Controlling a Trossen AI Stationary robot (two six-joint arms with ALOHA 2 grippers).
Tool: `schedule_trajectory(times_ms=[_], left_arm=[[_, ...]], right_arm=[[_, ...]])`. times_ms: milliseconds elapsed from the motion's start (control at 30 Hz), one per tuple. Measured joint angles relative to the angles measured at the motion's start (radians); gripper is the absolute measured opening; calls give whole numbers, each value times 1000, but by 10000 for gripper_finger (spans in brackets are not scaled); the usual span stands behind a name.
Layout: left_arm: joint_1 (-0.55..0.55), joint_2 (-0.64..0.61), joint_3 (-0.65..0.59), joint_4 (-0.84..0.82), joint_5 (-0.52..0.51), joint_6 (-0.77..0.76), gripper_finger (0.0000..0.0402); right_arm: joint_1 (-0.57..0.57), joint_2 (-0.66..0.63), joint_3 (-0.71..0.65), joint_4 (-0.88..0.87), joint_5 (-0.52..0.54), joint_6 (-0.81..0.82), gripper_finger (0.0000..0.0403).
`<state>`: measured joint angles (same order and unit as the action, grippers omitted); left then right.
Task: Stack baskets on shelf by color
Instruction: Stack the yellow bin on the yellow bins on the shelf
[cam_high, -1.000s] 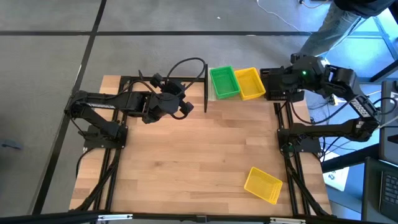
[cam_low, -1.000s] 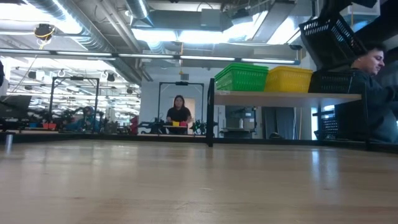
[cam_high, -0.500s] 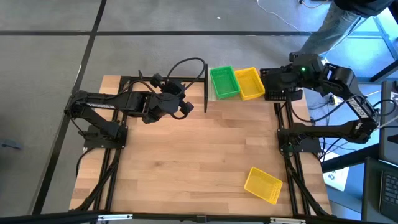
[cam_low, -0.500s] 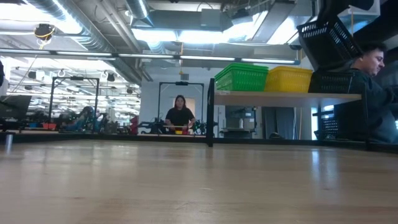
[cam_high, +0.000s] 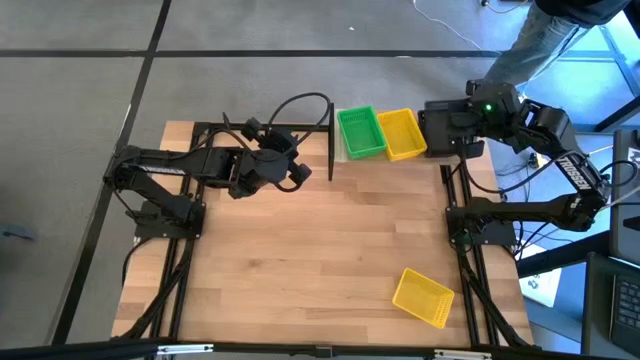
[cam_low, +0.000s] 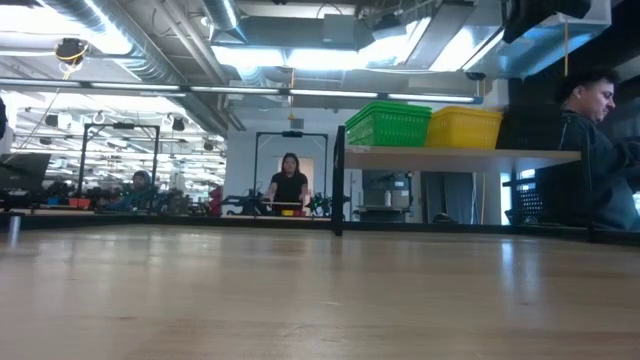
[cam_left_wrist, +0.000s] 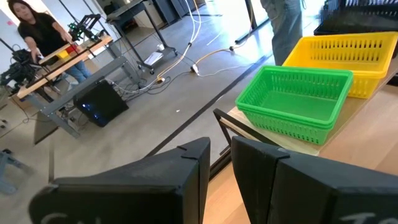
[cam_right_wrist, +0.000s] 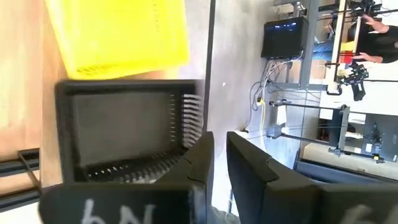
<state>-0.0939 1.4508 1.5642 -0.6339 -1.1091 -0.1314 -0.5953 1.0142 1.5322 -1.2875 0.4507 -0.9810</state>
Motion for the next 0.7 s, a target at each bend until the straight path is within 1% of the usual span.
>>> schedule_trajectory(times_ms=[267,367,500,600,700], left_arm=[[0,0,0,0,0,0,60],[0,0,0,0,0,0,60],[0,0,0,0,0,0,60],[0,0,0,0,0,2,60],[0,0,0,0,0,3,60]], right_arm=[[1,-8,8,37,0,-22,48],[19,-28,37,22,-23,19,48],[73,-71,70,-78,-130,186,48],[123,-90,75,-185,-201,363,48],[169,-102,75,-276,-316,546,48]])
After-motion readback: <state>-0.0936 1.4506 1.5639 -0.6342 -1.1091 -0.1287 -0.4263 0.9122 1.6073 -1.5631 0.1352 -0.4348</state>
